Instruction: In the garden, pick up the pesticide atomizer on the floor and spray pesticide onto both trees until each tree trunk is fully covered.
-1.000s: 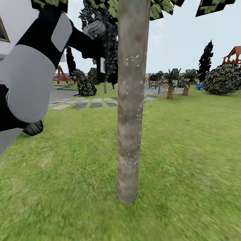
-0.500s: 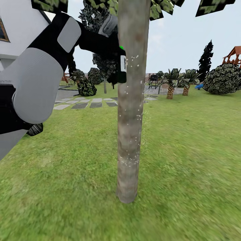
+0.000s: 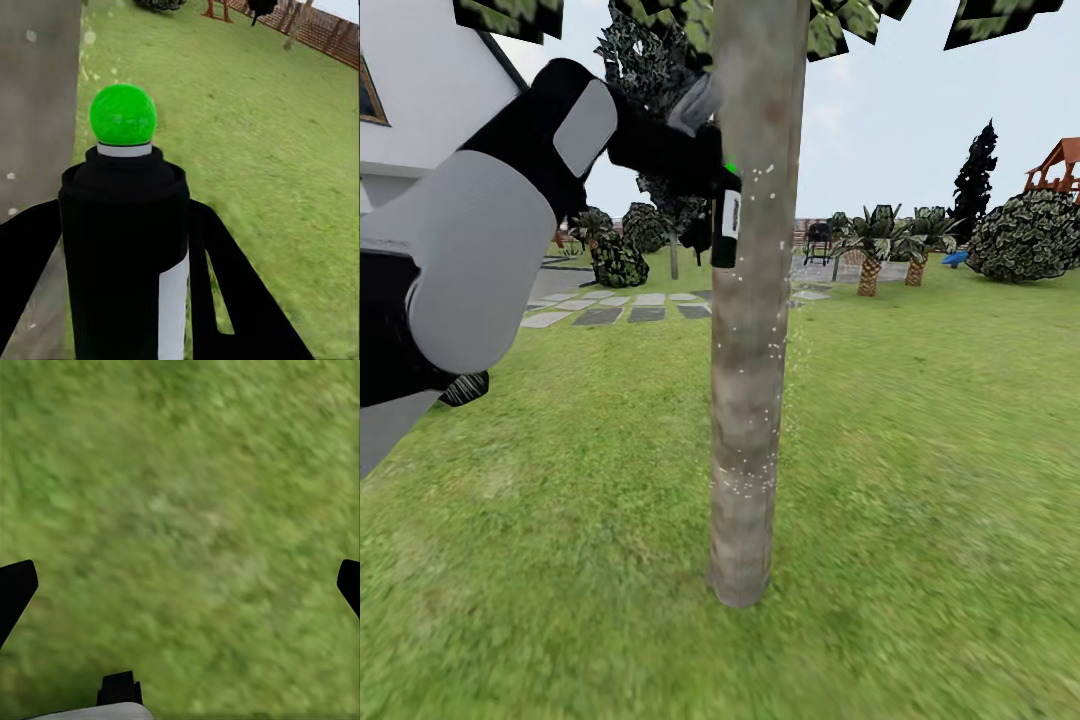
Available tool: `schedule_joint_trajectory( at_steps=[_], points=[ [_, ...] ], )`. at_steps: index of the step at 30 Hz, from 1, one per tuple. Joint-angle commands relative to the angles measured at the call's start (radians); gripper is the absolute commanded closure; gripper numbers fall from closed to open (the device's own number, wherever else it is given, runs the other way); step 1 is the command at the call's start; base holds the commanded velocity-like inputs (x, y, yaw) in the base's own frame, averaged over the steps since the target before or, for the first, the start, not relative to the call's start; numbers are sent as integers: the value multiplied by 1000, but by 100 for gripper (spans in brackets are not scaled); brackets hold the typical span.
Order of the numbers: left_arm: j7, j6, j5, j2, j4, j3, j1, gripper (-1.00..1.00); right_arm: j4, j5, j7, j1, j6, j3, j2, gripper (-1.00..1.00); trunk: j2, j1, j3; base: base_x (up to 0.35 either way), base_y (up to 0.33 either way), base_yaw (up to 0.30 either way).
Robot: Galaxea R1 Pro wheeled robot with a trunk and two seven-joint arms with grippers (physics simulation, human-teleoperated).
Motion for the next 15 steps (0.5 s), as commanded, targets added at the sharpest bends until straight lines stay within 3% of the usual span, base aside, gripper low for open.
schedule_joint_trajectory(
  at_steps=[1,7,10,15],
  points=[
    [1,0,-12,0,3,-23,0,100,0,0,0,0,0,0,0,-100,0,0,0,0,0,0],
    [3,-44,-36,0,55,-49,0,100,0,0,0,0,0,0,0,-100,0,0,0,0,0,0],
    [64,-55,-38,0,63,-51,0,100,0,0,0,0,0,0,0,-100,0,0,0,0,0,0],
    [78,-64,-38,0,66,-52,1,100,0,0,0,0,0,0,0,-100,0,0,0,0,0,0]
  ],
)
